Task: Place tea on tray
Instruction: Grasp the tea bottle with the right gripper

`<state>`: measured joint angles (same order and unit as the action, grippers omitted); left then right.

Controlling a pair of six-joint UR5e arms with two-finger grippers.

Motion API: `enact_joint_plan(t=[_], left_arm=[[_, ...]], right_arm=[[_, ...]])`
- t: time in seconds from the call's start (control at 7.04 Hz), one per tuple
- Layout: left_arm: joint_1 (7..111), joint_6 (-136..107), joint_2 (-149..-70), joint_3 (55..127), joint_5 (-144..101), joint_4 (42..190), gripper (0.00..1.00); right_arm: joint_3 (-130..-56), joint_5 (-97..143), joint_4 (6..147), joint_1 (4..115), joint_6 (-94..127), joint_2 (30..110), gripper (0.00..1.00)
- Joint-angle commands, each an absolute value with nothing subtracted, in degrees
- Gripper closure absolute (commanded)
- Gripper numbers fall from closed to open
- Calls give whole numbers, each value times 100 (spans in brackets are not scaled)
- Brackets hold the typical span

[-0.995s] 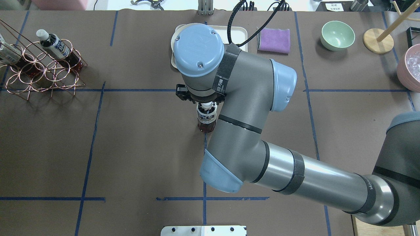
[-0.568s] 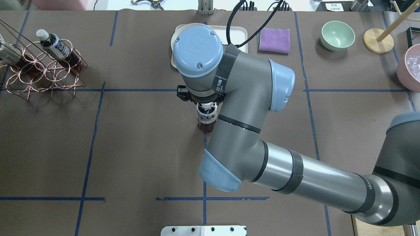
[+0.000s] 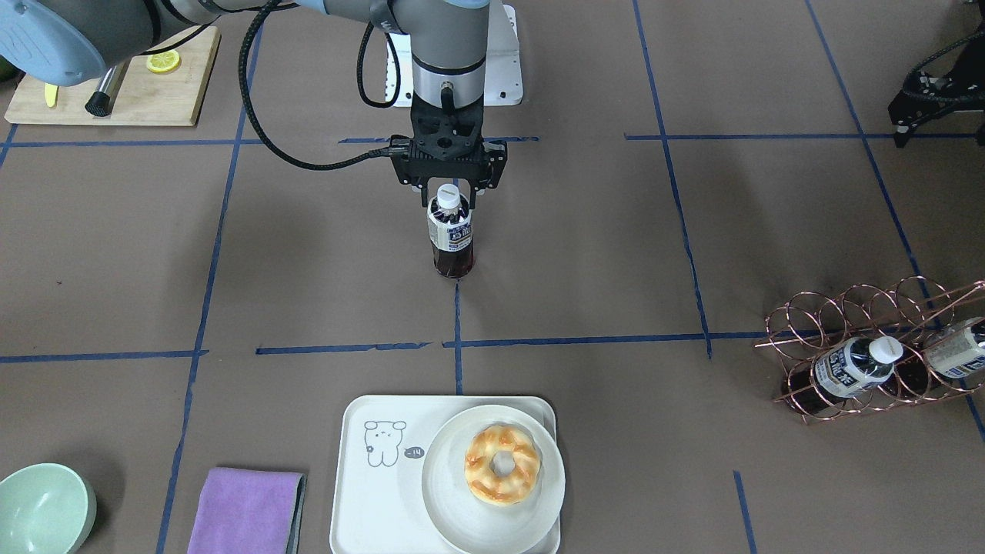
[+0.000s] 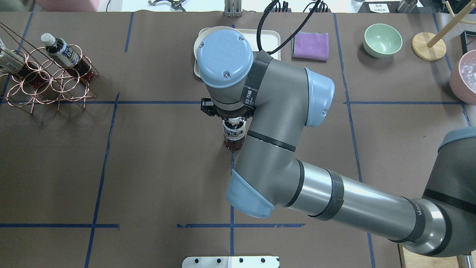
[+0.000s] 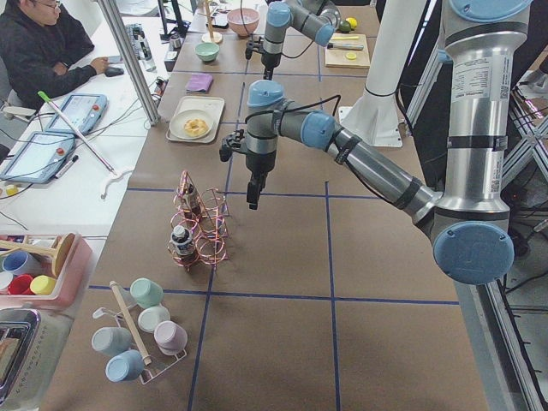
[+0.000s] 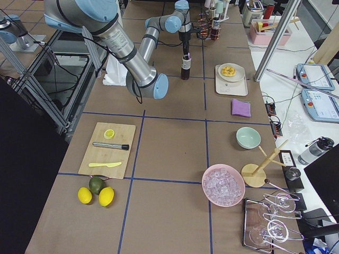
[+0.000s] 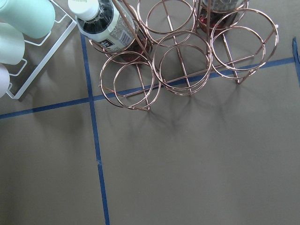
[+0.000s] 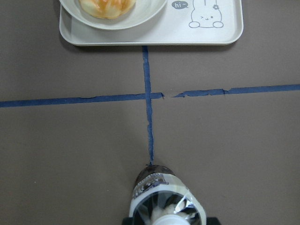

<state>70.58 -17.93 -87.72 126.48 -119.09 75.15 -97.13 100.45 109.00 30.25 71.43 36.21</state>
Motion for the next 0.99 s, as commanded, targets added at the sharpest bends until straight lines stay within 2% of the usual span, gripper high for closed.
enact_joint_plan(t=[0.0, 0.14, 0.57, 0.85], left_arm=[[7058, -1828, -8780, 12647, -11909, 7515, 0], [7049, -1837, -8780, 12647, -11909, 7515, 0], [7058, -1837, -8780, 12656, -11909, 7515, 0], [7127, -1785, -8737, 12656, -11918, 7515, 0]], right_arm=[[-9764, 10063, 10925, 3032, 7146, 3630, 89], [-9817, 10063, 10951, 3032, 7146, 3639, 100], [-9923, 10380, 11057, 3619, 7050, 3473, 100], [-9600, 10371, 10874, 4128, 6568, 3411, 100]])
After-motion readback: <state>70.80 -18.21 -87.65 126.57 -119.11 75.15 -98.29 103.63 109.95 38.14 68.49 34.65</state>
